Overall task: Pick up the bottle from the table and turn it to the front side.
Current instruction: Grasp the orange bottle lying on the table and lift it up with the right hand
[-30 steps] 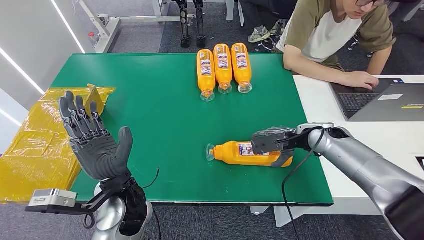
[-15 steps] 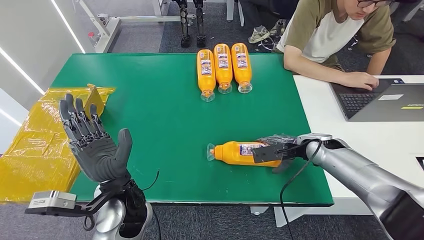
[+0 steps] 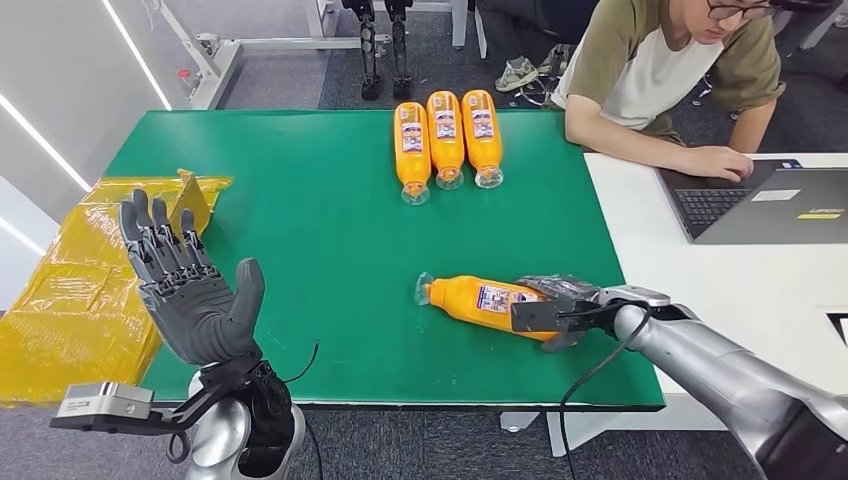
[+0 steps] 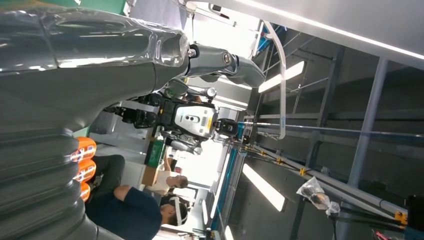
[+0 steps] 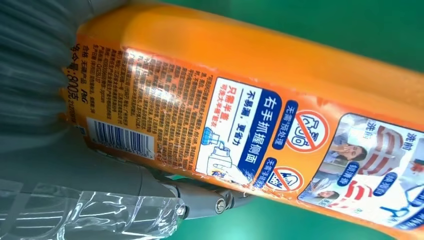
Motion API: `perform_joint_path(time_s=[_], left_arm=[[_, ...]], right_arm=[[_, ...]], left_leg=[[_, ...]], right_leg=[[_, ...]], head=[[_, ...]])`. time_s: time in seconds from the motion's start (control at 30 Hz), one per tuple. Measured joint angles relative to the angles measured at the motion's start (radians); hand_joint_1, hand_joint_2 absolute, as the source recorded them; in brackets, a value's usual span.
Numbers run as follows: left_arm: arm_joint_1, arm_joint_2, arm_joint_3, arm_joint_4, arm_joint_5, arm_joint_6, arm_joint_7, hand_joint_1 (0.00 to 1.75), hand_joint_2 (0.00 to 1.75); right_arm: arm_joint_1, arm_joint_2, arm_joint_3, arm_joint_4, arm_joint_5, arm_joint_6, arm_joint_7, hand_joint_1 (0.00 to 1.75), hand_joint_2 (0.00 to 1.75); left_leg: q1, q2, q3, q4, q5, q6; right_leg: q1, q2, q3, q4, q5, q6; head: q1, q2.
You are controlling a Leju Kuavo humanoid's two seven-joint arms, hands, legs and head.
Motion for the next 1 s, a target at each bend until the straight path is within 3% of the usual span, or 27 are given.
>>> perform_joint_path(time_s=[0.5, 0.7, 1.0], left_arm=[[0.0, 0.006, 0.0, 0.0, 0.003, 0.004, 0.0, 0.0, 1.75], [0.0, 0.007, 0.0, 0.0, 0.0, 0.008, 0.0, 0.0, 1.75], [-0.001, 0.004, 0.0, 0.01, -0.002, 0.007, 0.0, 0.0, 1.75]], right_arm=[[0.061, 0.085, -0.072, 0.075, 0.03, -0.301, -0.076, 1.75, 1.75], [0.151, 0.13, -0.153, 0.037, 0.026, -0.505, -0.116, 1.75, 1.75], [0.272, 0.211, -0.299, -0.06, 0.027, -0.687, -0.211, 1.75, 1.75]], left_leg=[[0.0, 0.003, 0.006, 0.0, 0.001, 0.001], [0.001, 0.003, 0.005, 0.0, 0.001, 0.001], [0.002, 0.0, -0.002, -0.001, 0.001, 0.0]], right_leg=[[0.0, 0.003, 0.006, -0.001, 0.003, 0.002], [0.001, 0.003, 0.004, -0.001, 0.003, 0.002], [0.001, 0.001, -0.002, -0.001, 0.002, 0.002]], head=[[0.0, 0.0], [0.0, 0.0], [0.0, 0.0]])
